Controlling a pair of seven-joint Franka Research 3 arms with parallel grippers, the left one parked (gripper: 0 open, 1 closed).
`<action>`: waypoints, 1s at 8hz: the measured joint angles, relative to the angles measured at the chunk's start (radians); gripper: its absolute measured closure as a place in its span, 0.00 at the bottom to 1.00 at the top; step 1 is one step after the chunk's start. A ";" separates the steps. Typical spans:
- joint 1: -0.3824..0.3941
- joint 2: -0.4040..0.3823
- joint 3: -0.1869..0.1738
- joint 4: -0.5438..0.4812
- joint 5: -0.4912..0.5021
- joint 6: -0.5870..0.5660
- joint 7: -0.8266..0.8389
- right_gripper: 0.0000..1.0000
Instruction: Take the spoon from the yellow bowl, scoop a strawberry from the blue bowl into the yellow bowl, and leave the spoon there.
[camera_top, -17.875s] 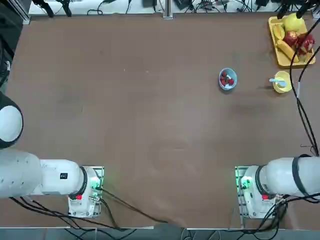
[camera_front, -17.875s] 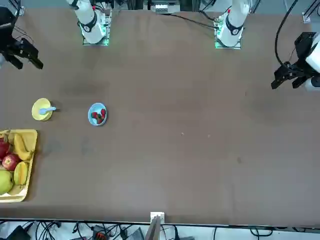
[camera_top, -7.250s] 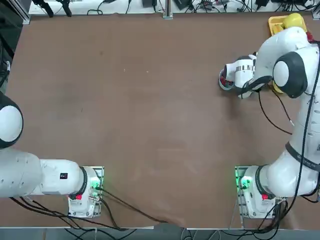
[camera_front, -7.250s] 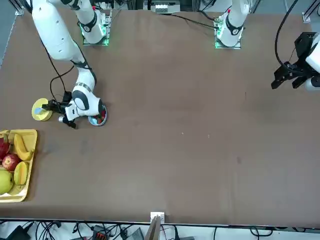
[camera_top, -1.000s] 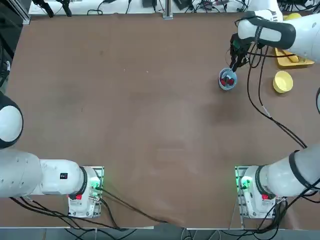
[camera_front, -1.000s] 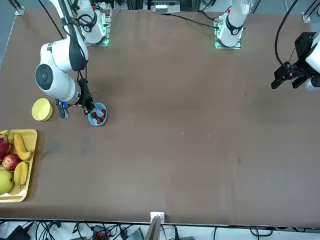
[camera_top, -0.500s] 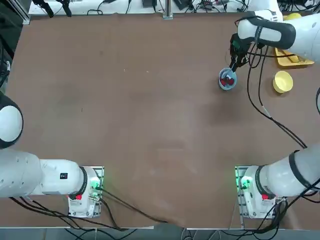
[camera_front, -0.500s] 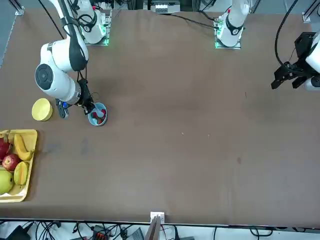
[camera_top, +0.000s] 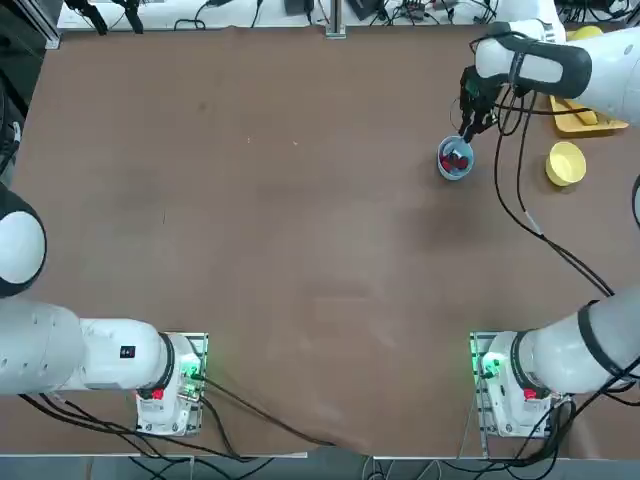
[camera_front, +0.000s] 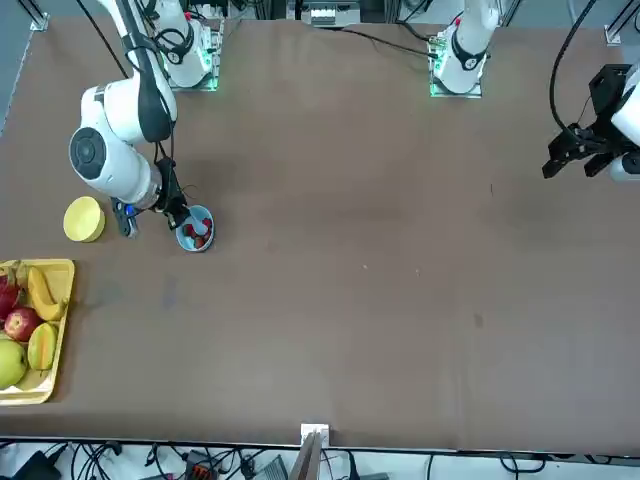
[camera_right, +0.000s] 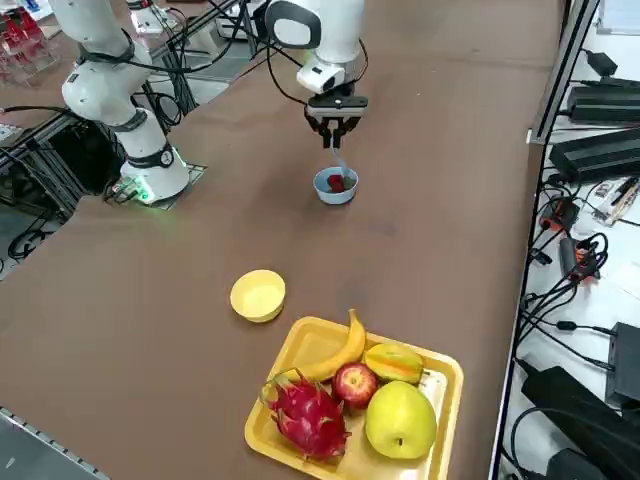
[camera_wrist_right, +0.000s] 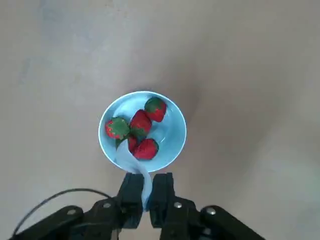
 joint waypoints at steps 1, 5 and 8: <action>0.000 0.000 0.000 0.001 0.000 0.003 0.000 0.89; 0.000 0.000 0.000 0.001 0.000 0.004 0.000 0.89; 0.000 0.001 0.002 0.000 0.000 0.004 0.000 0.89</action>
